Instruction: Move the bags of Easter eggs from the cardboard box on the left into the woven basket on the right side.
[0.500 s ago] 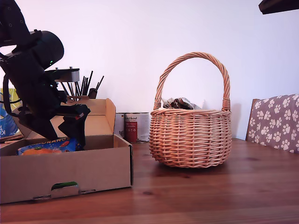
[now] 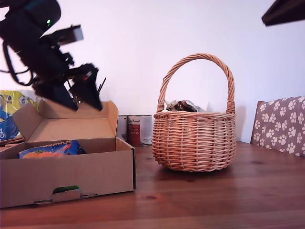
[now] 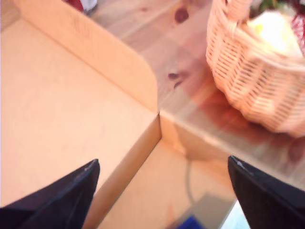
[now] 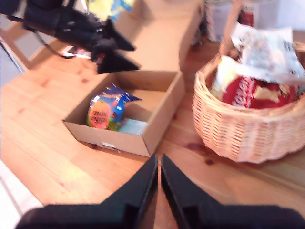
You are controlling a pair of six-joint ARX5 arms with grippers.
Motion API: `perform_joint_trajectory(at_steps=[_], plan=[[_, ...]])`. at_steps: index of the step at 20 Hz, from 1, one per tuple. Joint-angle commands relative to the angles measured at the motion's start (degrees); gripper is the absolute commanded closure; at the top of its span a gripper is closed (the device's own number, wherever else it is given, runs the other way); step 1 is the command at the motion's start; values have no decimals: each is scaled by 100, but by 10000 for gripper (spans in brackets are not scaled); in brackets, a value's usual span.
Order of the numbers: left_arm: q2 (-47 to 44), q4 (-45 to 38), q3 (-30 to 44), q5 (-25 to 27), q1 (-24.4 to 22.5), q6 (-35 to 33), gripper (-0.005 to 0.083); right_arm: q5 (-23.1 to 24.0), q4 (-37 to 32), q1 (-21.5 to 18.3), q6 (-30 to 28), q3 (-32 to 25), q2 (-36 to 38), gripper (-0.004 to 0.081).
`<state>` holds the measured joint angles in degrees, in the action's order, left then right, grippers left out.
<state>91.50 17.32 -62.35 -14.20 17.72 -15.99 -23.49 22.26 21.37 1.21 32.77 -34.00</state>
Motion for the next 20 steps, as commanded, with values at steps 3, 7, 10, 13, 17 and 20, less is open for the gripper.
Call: perform_joint_trajectory(at_steps=[3, 7, 10, 13, 17, 20], plan=[[-380, 1213, 116, -382, 42, -981, 7, 4, -55, -37, -15, -105, -94, 775], [-640, 2251, 116, -861, 42, -1139, 6, 4, -63, -39, -17, -105, -149, 775], [-638, 2295, 116, -1045, 42, -890, 6, 4, -50, -39, -17, -105, -173, 775], [-603, 2157, 116, -682, 55, -1060, 7, 4, -55, -39, -17, -105, -175, 775], [-374, 1711, 116, -588, 57, -1213, 6, 4, -52, -39, -17, -105, -175, 775], [37, 1506, 116, -455, 83, -1211, 6, 4, -48, -39, -20, -105, -175, 775]])
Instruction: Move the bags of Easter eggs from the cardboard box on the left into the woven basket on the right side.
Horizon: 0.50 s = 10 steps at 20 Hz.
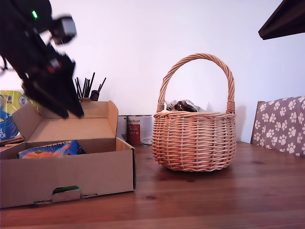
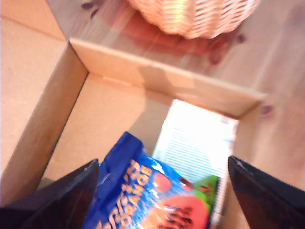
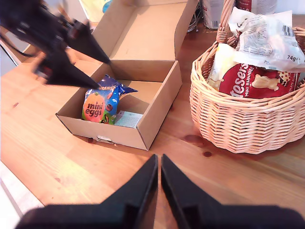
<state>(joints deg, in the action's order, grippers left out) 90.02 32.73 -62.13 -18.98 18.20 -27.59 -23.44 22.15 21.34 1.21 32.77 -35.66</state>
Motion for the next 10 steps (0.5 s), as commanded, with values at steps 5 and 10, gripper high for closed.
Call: perform_joint_trajectory(at_steps=[5, 10], plan=[[798, -249, 94, 409, 35, -92, 6, 2, -42, -37, -24, -105, -9, 775], [1097, -133, 94, 509, 35, -74, 7, -2, 11, -35, -46, -105, -55, 780]])
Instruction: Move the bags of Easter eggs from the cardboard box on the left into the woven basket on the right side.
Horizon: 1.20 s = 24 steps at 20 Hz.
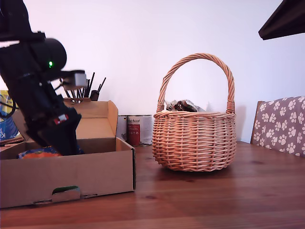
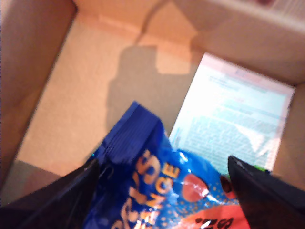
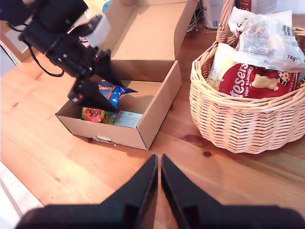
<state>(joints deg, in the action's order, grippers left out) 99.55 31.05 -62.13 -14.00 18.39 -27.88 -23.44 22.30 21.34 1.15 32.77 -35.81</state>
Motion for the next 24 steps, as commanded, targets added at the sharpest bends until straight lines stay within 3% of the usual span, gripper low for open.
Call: perform_joint_trajectory(at_steps=[1, 4, 5, 6, 9, 10, 15, 24], plan=[[181, 37, 94, 50, 17, 4, 7, -7, 87, -35, -66, -105, -68, 780], [203, 127, 94, 153, 15, 90, 27, -400, 310, -2, -57, -105, -199, 780], [203, 146, 94, 166, 15, 90, 80, -640, 319, 46, -70, -103, -201, 780], [203, 155, 94, 164, 15, 87, 178, -732, 319, 116, -79, -101, -201, 780], [201, 146, 94, 153, 17, 87, 635, -752, 304, 328, -122, -70, -201, 780], [201, 146, 94, 142, 17, 87, 706, -752, 291, 391, -125, -35, -199, 780], [87, 146, 90, 160, 17, 85, 738, -717, 363, 527, -144, 223, -173, 780], [-935, 61, 50, 160, 17, 92, 783, -173, 769, 527, -326, 669, 129, 780]])
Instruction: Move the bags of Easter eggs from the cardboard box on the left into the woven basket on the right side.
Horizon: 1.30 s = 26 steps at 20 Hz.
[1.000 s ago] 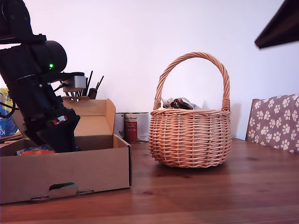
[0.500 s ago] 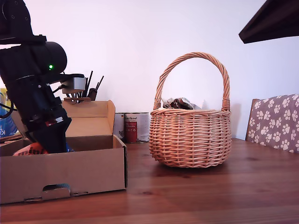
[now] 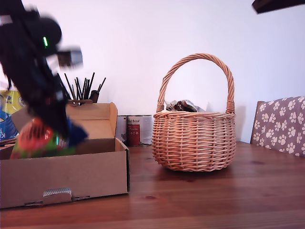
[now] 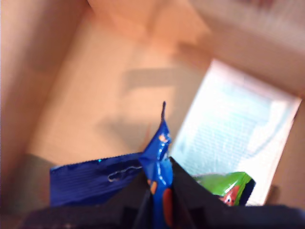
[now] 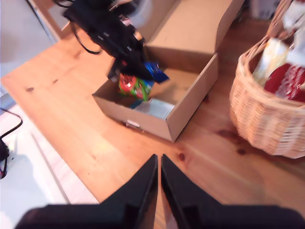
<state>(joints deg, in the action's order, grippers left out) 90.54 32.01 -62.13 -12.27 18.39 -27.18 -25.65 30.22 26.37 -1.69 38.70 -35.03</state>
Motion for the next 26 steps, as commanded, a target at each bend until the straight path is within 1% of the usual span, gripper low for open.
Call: perform_joint_trajectory(at_steps=[1, 5, 7, 8, 11, 14, 17, 19, 21, 22, 26], plan=[[-127, -37, 50, -13, 17, 50, 788, 85, -9, 24, -72, 76, 96, 780], [-411, -79, 50, -52, 20, 251, 788, 129, 15, 24, -74, 76, 164, 780], [-584, -90, 50, -164, 81, 398, 788, 240, 22, 24, -72, 76, 175, 780], [-675, -109, 50, -184, 114, 503, 788, 343, 22, 24, -74, 76, 214, 780], [-894, -358, 50, -251, 227, 702, 789, 927, 11, 24, -72, 90, 452, 780], [-925, -586, 50, -402, 382, 890, 789, 1390, 127, 24, -70, 133, 772, 780], [-925, -815, 50, -402, 557, 953, 789, 1462, 273, 22, -68, 151, 999, 780], [-925, -1180, 50, -452, 688, 1139, 790, 1537, 383, 24, -68, 151, 1056, 780], [-922, -1856, 50, -623, 861, 1534, 790, 1578, 507, 22, -68, 151, 1062, 780], [-922, -2201, 50, -695, 953, 1591, 790, 1582, 542, 22, -70, 151, 1062, 780], [-839, -3427, 50, -695, 1384, 1899, 790, 1829, 496, 24, -74, 151, 1099, 780]])
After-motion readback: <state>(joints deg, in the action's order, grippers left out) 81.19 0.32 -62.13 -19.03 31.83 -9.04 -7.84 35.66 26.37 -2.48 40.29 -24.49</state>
